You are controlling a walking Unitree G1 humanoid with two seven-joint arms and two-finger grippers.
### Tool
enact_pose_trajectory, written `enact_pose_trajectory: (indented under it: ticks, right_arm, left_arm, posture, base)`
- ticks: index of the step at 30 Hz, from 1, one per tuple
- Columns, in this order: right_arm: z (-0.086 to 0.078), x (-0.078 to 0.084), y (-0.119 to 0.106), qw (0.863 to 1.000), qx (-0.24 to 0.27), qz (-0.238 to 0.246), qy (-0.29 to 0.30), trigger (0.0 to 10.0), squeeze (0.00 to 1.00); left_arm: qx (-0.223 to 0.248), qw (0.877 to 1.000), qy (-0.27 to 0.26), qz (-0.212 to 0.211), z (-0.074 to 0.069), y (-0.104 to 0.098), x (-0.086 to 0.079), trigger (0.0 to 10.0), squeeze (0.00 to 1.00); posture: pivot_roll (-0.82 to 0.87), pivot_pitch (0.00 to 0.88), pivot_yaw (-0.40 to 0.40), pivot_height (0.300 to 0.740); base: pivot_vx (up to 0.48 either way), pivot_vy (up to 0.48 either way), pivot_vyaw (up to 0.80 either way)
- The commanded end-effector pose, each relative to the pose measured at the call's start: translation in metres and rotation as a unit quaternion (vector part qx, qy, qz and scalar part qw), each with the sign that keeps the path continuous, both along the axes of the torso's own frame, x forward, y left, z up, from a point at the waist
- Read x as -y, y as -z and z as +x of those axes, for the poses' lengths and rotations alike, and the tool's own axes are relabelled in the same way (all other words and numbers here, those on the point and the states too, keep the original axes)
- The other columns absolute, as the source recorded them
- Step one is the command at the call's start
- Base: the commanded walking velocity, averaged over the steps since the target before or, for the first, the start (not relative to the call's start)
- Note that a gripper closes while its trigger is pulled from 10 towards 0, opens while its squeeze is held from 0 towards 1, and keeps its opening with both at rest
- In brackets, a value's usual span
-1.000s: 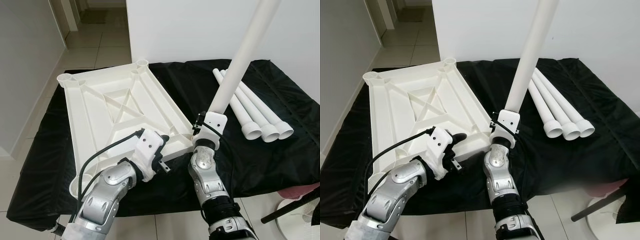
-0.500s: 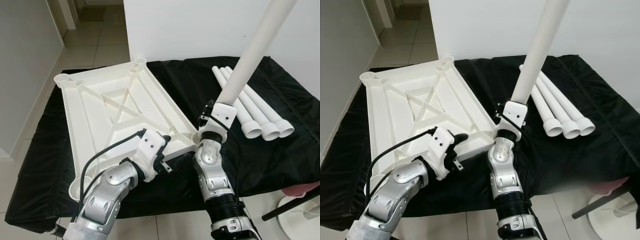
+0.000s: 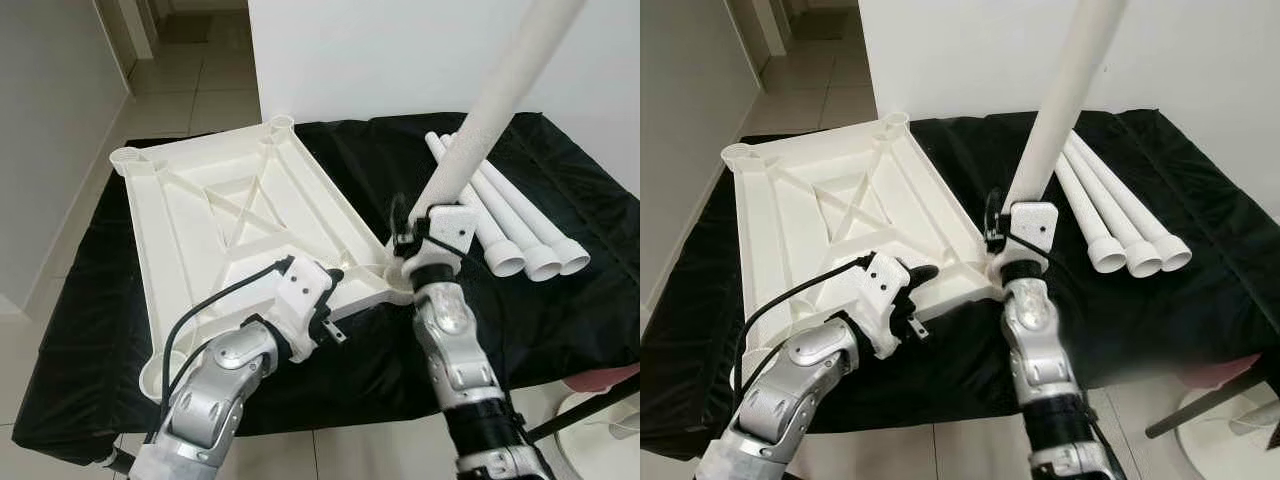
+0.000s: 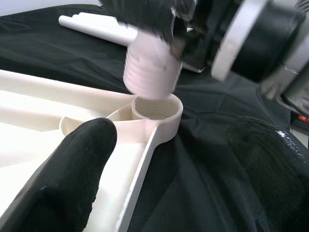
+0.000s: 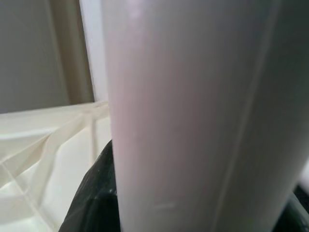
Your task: Building children table
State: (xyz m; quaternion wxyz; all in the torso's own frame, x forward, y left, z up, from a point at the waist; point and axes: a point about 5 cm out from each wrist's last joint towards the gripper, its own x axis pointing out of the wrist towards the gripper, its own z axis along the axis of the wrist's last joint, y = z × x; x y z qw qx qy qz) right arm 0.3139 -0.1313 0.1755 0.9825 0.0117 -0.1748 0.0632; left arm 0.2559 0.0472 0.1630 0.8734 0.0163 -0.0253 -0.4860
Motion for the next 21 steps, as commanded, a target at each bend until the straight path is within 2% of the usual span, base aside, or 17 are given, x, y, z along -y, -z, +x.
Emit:
enact_pose_trajectory:
  ticks: [1,7,8,9,10,15,16,19,21]
  right_arm:
    - [-0.002,0.004,0.001,0.999,-0.008,0.010,-0.035,10.0,0.00]
    - [0.000,0.018,0.000,0.997,-0.021,-0.016,-0.075,10.0,0.00]
    - [0.001,0.021,-0.001,0.996,-0.024,-0.022,-0.084,10.0,0.00]
    - [0.002,0.025,-0.003,0.995,-0.027,-0.028,-0.092,10.0,0.00]
    - [0.003,0.030,-0.004,0.992,-0.040,-0.042,-0.115,10.0,0.00]
    - [0.002,0.040,-0.004,0.983,-0.068,-0.078,-0.150,10.0,0.00]
    - [0.001,0.043,-0.006,0.979,-0.082,-0.086,-0.167,10.0,0.00]
    - [0.000,0.046,-0.008,0.973,-0.097,-0.096,-0.186,10.0,0.00]
    - [-0.004,0.049,-0.012,0.959,-0.114,-0.138,-0.220,10.0,0.00]
  left_arm:
    - [0.002,0.999,-0.031,-0.012,0.006,-0.005,0.002,10.0,0.00]
    - [0.003,0.998,-0.017,-0.066,0.011,-0.026,0.010,10.0,0.00]
    - [0.004,0.997,-0.003,-0.082,0.012,-0.032,0.012,10.0,0.13]
    - [-0.001,0.995,0.014,-0.096,0.012,-0.036,0.014,10.0,0.97]
    - [0.008,0.994,0.038,-0.102,0.014,-0.045,0.016,10.0,1.00]
    - [0.043,0.995,0.036,-0.084,0.019,-0.058,0.017,10.0,1.00]
    - [0.050,0.995,0.036,-0.081,0.021,-0.063,0.018,10.0,0.00]
    - [0.056,0.995,0.038,-0.079,0.024,-0.069,0.018,10.0,0.00]
    - [0.065,0.994,0.046,-0.080,0.027,-0.075,0.018,10.0,0.00]
  posture:
    - [-0.09,0.026,0.050,0.740]
    - [-0.09,0.023,0.048,0.740]
    - [-0.08,0.023,0.048,0.740]
    - [-0.08,0.023,0.048,0.740]
    - [-0.09,0.022,0.049,0.740]
    - [-0.09,0.018,0.056,0.740]
    - [-0.09,0.015,0.059,0.740]
    - [-0.10,0.014,0.062,0.740]
    - [-0.11,0.013,0.069,0.740]
  base:
    - [0.000,0.000,0.00]
    - [0.000,0.000,0.00]
    - [0.000,0.000,0.00]
    - [0.000,0.000,0.00]
    - [0.000,0.000,0.00]
    - [0.000,0.000,0.00]
    - [0.000,0.000,0.00]
    - [0.000,0.000,0.00]
    - [0.000,0.000,0.00]
